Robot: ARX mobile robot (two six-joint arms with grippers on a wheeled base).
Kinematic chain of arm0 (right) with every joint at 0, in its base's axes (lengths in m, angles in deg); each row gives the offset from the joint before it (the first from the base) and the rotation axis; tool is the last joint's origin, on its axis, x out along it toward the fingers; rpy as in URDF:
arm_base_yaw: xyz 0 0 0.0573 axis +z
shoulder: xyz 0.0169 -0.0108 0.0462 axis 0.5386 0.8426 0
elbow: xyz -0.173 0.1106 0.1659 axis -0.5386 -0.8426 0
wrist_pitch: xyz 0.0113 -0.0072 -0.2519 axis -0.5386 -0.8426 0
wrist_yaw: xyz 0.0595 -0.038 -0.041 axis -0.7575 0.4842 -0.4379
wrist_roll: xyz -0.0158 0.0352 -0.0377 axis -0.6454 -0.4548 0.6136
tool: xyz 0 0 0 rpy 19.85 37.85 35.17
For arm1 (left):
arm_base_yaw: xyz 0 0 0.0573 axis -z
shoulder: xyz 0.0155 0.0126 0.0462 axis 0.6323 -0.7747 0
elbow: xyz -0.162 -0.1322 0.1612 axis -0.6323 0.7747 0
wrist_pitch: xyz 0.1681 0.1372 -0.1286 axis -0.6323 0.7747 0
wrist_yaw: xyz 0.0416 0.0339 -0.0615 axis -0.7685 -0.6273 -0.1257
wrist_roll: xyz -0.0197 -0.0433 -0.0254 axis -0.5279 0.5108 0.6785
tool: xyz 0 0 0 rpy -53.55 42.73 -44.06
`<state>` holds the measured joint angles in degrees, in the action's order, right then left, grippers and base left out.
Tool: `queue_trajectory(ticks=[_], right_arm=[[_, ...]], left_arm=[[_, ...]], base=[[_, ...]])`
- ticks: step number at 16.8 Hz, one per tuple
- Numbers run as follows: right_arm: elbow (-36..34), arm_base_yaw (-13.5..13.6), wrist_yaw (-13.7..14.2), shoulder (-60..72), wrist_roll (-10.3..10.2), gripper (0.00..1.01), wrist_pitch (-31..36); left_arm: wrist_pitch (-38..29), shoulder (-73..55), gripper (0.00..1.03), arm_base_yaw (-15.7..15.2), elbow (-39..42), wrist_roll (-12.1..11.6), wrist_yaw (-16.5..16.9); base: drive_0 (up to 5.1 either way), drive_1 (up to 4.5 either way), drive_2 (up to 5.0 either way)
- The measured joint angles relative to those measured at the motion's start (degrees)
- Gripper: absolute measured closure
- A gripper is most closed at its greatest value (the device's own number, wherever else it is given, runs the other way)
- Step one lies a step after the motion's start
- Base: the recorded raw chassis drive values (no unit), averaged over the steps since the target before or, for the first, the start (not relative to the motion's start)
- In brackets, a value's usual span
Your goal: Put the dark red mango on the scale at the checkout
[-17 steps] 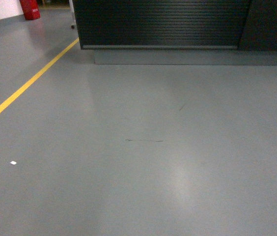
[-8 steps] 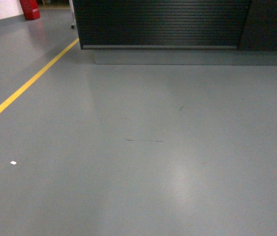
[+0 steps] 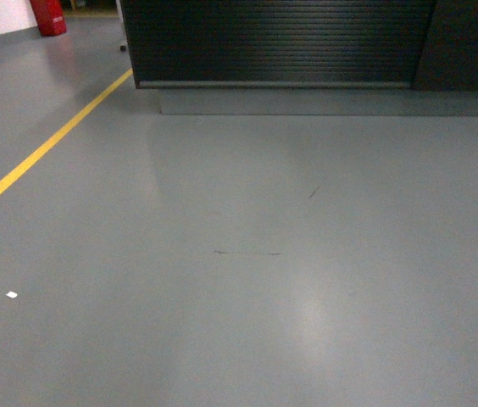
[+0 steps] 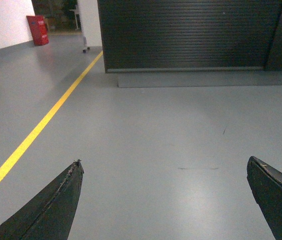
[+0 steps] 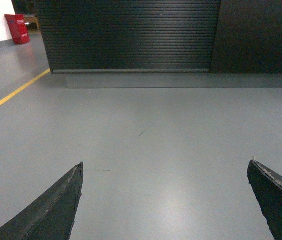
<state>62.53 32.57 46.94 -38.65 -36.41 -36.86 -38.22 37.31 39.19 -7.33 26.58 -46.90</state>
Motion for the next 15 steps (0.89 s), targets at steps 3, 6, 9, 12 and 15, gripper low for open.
queue_trajectory(ticks=[3, 6, 9, 12, 15], right_arm=[[0.0, 0.0, -0.02, 0.0, -0.02, 0.03, -0.02], [0.0, 0.0, 0.0, 0.0, -0.02, 0.03, -0.02], [0.0, 0.0, -0.02, 0.0, 0.0, 0.03, -0.09], [0.0, 0.0, 0.0, 0.0, 0.0, 0.03, -0.13], [0.0, 0.0, -0.02, 0.0, 0.0, 0.03, 0.0]], left_arm=[[0.04, 0.0, 0.05, 0.0, 0.0, 0.0, 0.04], [-0.04, 0.0, 0.05, 0.0, 0.0, 0.0, 0.02], [0.0, 0.0, 0.05, 0.0, 0.0, 0.0, 0.0], [0.0, 0.0, 0.05, 0.0, 0.0, 0.0, 0.07], [0.04, 0.0, 0.05, 0.0, 0.0, 0.0, 0.02]], base=[[0.0, 4.08, -4.0], [0.0, 4.01, -4.1], [0.0, 4.0, -4.1], [0.0, 4.0, -4.1], [0.0, 4.02, -4.1]])
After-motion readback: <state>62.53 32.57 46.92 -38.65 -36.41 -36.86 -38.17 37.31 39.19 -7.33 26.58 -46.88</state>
